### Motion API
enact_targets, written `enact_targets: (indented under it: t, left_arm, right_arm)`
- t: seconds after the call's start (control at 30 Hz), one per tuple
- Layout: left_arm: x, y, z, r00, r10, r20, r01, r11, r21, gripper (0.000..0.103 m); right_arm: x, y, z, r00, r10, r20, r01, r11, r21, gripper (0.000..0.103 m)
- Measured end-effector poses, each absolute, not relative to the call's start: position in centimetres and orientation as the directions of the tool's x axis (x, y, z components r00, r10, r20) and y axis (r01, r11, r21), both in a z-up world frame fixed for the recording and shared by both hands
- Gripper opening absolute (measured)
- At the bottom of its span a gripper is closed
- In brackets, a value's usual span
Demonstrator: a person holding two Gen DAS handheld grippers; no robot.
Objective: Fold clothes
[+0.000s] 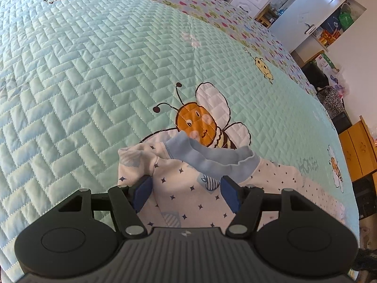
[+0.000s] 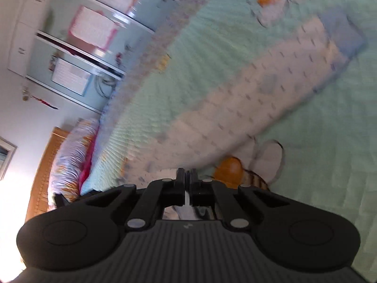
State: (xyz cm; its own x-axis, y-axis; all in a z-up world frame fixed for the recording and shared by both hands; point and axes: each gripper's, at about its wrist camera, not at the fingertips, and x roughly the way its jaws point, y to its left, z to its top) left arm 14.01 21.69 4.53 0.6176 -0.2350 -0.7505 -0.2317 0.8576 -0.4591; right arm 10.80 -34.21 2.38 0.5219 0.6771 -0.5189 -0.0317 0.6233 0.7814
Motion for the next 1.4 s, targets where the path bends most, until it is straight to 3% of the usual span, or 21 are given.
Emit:
enact_targets:
  t: [0.13, 0.23, 0.33, 0.43, 0.53, 0.63, 0.7, 0.77, 1.03, 1.1, 1.17, 1.23, 1.37, 1.4]
  left_arm:
    - [13.9, 21.8, 4.6, 0.62, -0.234, -0.749, -0.235, 0.855, -0.462, 0.067]
    - [13.9, 21.9, 4.9, 0.618, -0.241, -0.748, -0.231, 0.854, -0.466, 0.067]
    - [13.1, 22.3, 5.8, 0.633, -0.245, -0.735, -0.233, 0.844, -0.482, 0.065]
    - [11.5, 22.3, 7.5, 0.661, -0.237, -0.712, -0.212, 0.851, -0.48, 0.065]
    - [9.9, 21.7, 9.0, 0.671, -0.252, -0.697, -0.175, 0.86, -0.479, 0.065]
    - [8.9, 19.7, 8.8, 0.621, -0.254, -0.742, -0.135, 0.897, -0.42, 0.064]
    - [8.8, 18.4, 7.4, 0.562, -0.224, -0.796, -0.124, 0.929, -0.349, 0.051]
    - [8.7, 18.3, 6.6, 0.542, -0.215, -0.812, -0.133, 0.933, -0.335, 0.026]
    - [7.4, 20.3, 6.0, 0.555, -0.254, -0.792, -0.187, 0.89, -0.416, 0.026]
    - [6.3, 19.7, 7.1, 0.567, -0.268, -0.779, -0.161, 0.891, -0.424, 0.032]
    - [5.0, 19.2, 7.4, 0.565, -0.27, -0.78, -0.142, 0.899, -0.414, 0.047]
    - [4.4, 18.5, 6.3, 0.527, -0.235, -0.817, -0.15, 0.92, -0.361, 0.054]
    - [3.4, 17.8, 5.6, 0.536, -0.204, -0.82, -0.129, 0.939, -0.318, 0.054]
    - [3.2, 17.8, 5.8, 0.545, -0.206, -0.813, -0.128, 0.938, -0.323, 0.054]
  right_arm:
    - [11.5, -33.7, -0.5, 0.503, 0.637, -0.584, 0.016, 0.669, 0.743, 0.002]
    - [11.4, -34.0, -1.2, 0.512, 0.644, -0.568, 0.026, 0.65, 0.759, 0.0]
    - [11.0, -34.3, -1.0, 0.528, 0.649, -0.547, 0.028, 0.631, 0.775, 0.007]
    - [10.5, -34.8, -0.1, 0.588, 0.614, -0.526, 0.023, 0.638, 0.77, 0.025]
    - [9.5, -34.5, 1.6, 0.658, 0.533, -0.532, -0.008, 0.712, 0.702, 0.028]
    - [7.9, -33.3, 3.3, 0.702, 0.49, -0.516, -0.061, 0.764, 0.642, 0.028]
    - [6.7, -32.0, 4.3, 0.711, 0.507, -0.487, -0.115, 0.767, 0.631, 0.028]
    - [5.6, -30.5, 4.6, 0.678, 0.572, -0.462, -0.175, 0.736, 0.654, 0.026]
    - [3.2, -21.3, 3.3, 0.394, 0.813, -0.429, -0.311, 0.557, 0.77, 0.027]
    - [3.8, -19.8, 2.9, 0.367, 0.842, -0.396, -0.292, 0.508, 0.81, 0.027]
    - [4.5, -18.8, 2.2, 0.378, 0.838, -0.393, -0.244, 0.5, 0.831, 0.027]
    - [5.8, -18.1, 1.5, 0.382, 0.829, -0.409, -0.217, 0.51, 0.832, 0.027]
    - [8.7, -16.4, 0.3, 0.362, 0.77, -0.525, -0.088, 0.589, 0.804, 0.027]
    - [9.1, -15.8, 0.9, 0.364, 0.781, -0.508, -0.1, 0.575, 0.812, 0.027]
